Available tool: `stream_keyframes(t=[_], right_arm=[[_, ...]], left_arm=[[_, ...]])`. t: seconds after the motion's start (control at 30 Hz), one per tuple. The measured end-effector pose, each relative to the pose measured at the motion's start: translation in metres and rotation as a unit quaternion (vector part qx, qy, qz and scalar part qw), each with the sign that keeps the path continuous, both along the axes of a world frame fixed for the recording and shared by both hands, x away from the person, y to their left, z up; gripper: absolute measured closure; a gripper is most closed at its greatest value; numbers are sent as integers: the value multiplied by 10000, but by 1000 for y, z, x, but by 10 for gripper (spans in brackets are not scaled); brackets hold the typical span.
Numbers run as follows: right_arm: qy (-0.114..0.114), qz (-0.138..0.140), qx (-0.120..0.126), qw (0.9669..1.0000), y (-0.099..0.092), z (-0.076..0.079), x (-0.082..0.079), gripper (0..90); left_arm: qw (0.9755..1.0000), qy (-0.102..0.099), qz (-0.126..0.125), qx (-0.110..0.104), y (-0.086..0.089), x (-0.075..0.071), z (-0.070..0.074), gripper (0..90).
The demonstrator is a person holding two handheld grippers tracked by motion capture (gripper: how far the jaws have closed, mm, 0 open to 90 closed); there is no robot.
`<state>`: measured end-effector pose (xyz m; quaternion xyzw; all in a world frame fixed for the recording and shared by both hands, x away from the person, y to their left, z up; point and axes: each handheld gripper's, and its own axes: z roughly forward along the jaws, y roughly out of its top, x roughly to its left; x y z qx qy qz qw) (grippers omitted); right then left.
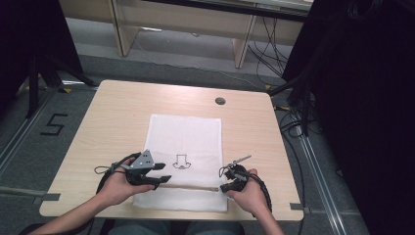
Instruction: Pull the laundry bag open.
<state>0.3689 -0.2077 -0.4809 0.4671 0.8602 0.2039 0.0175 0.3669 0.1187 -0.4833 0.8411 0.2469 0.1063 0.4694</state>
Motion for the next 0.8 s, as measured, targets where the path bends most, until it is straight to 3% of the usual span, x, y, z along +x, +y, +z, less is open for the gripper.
stream_keyframes(t=[0.07, 0.3, 0.33, 0.37, 0.47, 0.6, 0.67, 0.8], right_arm=[[33, 31, 23, 10000, 0, 0, 0, 900], [5, 63, 2, 10000, -1, 0, 1, 900], [9, 59, 8, 10000, -1, 0, 1, 900], [-40, 104, 24, 9999, -1, -1, 2, 900], [-63, 156, 21, 9999, -2, -1, 3, 900], [-47, 98, 12, 9999, -1, -1, 2, 900], [-39, 86, 13, 10000, -1, -1, 2, 900], [-52, 94, 0, 9999, -1, -1, 2, 900]], left_arm=[[9998, -18, -124, 120, -5, 1, 2, 491], [9995, 79, -289, 94, -20, 2, 1, 483], [9991, 22, -389, 138, -21, 4, 1, 476], [9989, 198, -411, 112, -23, 3, 1, 466], [9983, 201, -484, 268, -33, 3, -2, 436], [9976, 225, -596, 256, -50, 3, -3, 405], [9964, 253, -705, 394, -57, 4, -2, 394], [9967, 281, -687, 328, -70, 4, -5, 398]])
